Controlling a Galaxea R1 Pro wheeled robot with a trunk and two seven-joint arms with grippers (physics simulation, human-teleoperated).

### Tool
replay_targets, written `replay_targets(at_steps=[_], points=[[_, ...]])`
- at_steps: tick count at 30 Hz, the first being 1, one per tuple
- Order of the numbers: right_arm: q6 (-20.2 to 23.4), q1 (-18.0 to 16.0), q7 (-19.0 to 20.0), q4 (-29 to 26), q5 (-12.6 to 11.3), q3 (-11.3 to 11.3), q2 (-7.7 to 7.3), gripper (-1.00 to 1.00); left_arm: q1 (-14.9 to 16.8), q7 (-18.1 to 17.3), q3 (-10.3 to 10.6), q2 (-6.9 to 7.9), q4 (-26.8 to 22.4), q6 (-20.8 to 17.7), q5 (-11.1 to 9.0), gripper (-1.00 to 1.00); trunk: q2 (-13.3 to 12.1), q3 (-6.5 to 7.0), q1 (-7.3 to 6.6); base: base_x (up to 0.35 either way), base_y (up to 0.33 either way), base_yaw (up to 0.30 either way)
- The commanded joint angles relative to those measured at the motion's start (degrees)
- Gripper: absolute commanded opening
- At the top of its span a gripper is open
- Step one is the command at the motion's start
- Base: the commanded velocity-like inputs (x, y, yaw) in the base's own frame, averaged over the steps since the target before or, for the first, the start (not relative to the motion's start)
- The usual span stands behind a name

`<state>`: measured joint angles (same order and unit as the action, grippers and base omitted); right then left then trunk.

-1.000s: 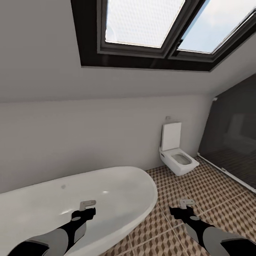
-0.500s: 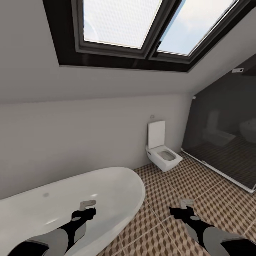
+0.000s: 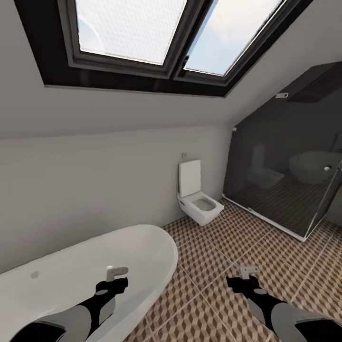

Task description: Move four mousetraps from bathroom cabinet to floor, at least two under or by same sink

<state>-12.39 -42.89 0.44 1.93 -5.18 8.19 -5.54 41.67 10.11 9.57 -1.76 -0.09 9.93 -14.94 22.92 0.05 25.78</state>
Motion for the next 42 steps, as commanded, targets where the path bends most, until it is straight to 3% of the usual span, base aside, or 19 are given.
replay_targets(at_steps=[1,42], points=[[0.0,0.0,0.0,0.0,0.0,0.0,0.0,1.0,0.0,0.0,0.0,0.0,0.0,0.0,0.0,1.0,0.0,0.0,0.0,0.0,0.0,-0.276],[0.0,0.0,0.0,0.0,0.0,0.0,0.0,1.0,0.0,-0.6,0.0,-0.08,1.7,-0.1,-0.1,1.0,0.0,0.0,0.0,0.0,0.0,-0.277]])
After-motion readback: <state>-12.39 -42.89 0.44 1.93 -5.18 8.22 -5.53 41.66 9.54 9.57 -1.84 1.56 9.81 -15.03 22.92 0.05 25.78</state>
